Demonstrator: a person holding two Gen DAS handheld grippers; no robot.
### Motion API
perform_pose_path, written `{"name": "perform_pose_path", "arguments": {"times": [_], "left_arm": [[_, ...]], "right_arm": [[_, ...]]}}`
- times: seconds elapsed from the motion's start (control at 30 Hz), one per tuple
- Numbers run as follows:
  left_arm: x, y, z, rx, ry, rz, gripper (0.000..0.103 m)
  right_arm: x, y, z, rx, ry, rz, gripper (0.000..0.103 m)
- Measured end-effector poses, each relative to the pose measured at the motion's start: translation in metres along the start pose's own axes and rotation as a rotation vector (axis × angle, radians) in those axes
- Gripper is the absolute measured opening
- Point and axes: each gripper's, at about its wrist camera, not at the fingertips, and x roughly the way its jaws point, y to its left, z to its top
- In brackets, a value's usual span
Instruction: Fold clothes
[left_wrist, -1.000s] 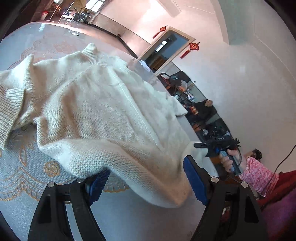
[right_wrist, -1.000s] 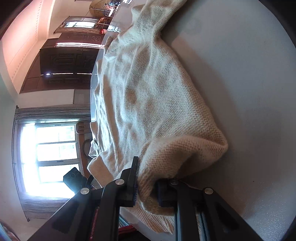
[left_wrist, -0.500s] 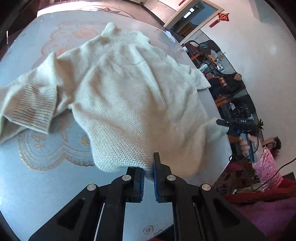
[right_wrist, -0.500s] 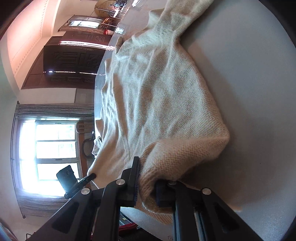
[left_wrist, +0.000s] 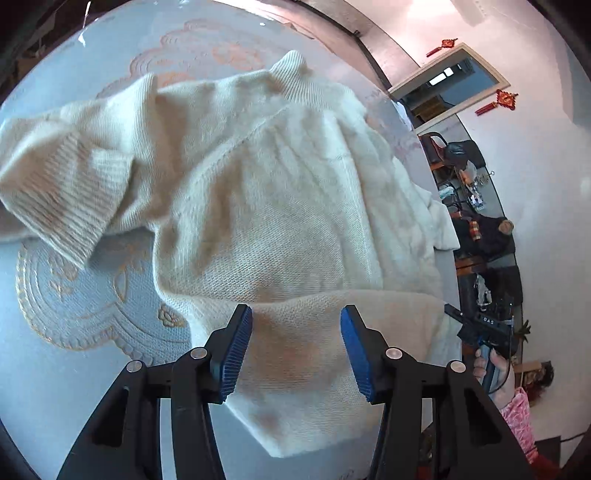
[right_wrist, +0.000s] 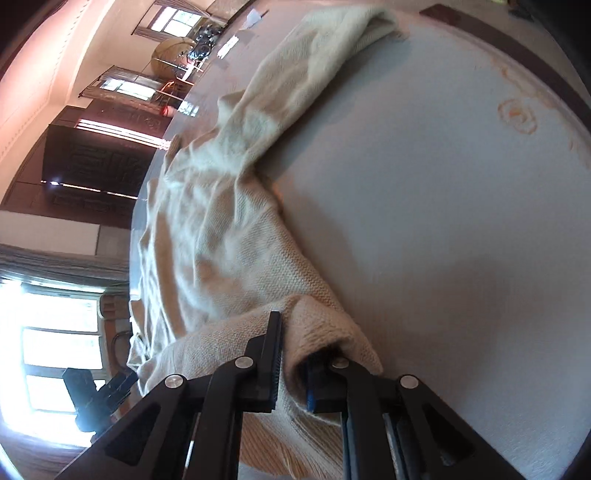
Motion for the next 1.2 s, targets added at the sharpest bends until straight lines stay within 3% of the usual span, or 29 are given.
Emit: {"name": "perform_pose_path", "arguments": {"times": [0.07,0.2,0.23,0.33,0.4,0.5,0.53,0.6,0.73,0.93,0.97,1.0,1.1,1.2], "left_arm": [[-0.004,0.007,-0.015,0.005,-0.016,0.040,0.052],[-0.020,0.024,-0.048,-0.011,-0.056,0.077,0.055],[-0.023,0.029,-0.056,-0.034,-0.067,0.075,0.057],[-0.020,0.037,-0.075,-0.096,-0.028,0.033,0.060],[-0.011,0.036,-0.088,-0.110,0.033,0.017,0.060],[-0.004,0.020,-0.106,-0.037,0.056,0.029,0.065],[-0.001,0.016,-0.110,-0.028,0.076,0.018,0.065],[0.006,0.016,-0.117,-0.073,0.127,-0.083,0.068],[0.028,0.013,-0.120,-0.157,0.146,-0.291,0.073],[0.043,0.007,-0.112,-0.215,0.067,-0.475,0.071],[0.041,0.003,-0.111,-0.202,0.063,-0.502,0.063],[0.037,-0.002,-0.106,-0.174,0.053,-0.516,0.045],[0.017,-0.019,-0.096,-0.090,0.029,-0.531,0.010],[-0.004,-0.028,-0.084,-0.051,0.001,-0.554,0.009]], "right_arm": [[-0.004,0.011,0.007,-0.079,-0.012,-0.038,0.012],[-0.025,0.074,-0.017,-0.492,-0.114,-0.372,0.023],[-0.029,0.095,-0.035,-0.606,-0.151,-0.418,0.023],[-0.036,0.153,-0.095,-0.928,-0.228,-0.436,0.026],[-0.028,0.188,-0.129,-1.117,-0.209,-0.384,0.026],[-0.002,0.210,-0.148,-1.251,-0.177,-0.462,0.026],[0.003,0.205,-0.142,-1.232,-0.157,-0.468,0.026],[0.005,0.187,-0.127,-1.157,-0.114,-0.457,0.026],[0.005,0.150,-0.100,-0.999,-0.058,-0.440,0.027],[-0.020,0.117,-0.088,-0.803,-0.084,-0.359,0.027],[-0.022,0.114,-0.089,-0.800,-0.085,-0.364,0.027],[-0.022,0.111,-0.089,-0.806,-0.081,-0.378,0.027],[-0.012,0.097,-0.090,-0.833,-0.041,-0.489,0.023],[-0.007,0.080,-0.081,-0.725,0.022,-0.411,0.006]]}}
